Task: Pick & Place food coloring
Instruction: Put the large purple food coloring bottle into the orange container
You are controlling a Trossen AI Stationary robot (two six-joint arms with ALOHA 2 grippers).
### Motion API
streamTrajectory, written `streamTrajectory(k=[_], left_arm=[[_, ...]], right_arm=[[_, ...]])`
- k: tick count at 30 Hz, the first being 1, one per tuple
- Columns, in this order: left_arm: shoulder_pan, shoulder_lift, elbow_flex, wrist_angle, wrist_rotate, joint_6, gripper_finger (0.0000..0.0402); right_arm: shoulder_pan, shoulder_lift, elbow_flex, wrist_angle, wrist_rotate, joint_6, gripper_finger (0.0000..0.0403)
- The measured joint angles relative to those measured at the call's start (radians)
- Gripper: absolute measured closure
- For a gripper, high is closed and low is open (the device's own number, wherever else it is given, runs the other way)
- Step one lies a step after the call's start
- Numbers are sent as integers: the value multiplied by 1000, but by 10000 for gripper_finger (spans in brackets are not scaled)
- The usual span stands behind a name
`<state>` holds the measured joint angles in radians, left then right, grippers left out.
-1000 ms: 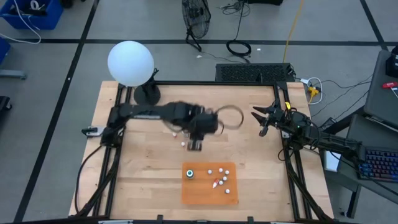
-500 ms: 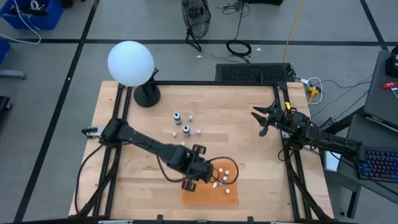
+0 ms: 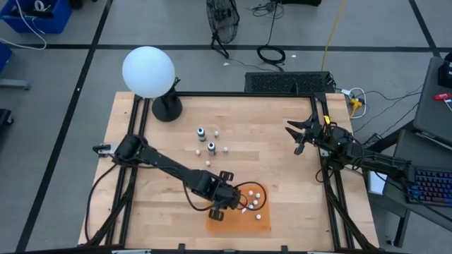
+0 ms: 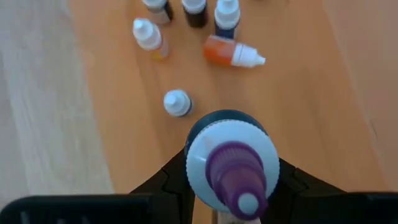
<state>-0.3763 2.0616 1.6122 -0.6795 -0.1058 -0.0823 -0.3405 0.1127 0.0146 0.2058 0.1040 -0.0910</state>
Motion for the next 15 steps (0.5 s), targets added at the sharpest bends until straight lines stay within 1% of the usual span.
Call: streamTrajectory(k=[6, 11, 13, 15], left_arm=[[25, -2, -41, -1, -1, -49, 277], [31, -2, -45, 1, -2, -74, 274], [30, -2, -45, 1, -1, -74, 245], [30, -2, -45, 1, 0, -78, 204]], right_arm=[[0, 0, 0, 0, 0, 0, 293], [0, 0, 0, 0, 0, 0, 293], [0, 0, 0, 0, 0, 0, 293], [0, 0, 0, 0, 0, 0, 293]])
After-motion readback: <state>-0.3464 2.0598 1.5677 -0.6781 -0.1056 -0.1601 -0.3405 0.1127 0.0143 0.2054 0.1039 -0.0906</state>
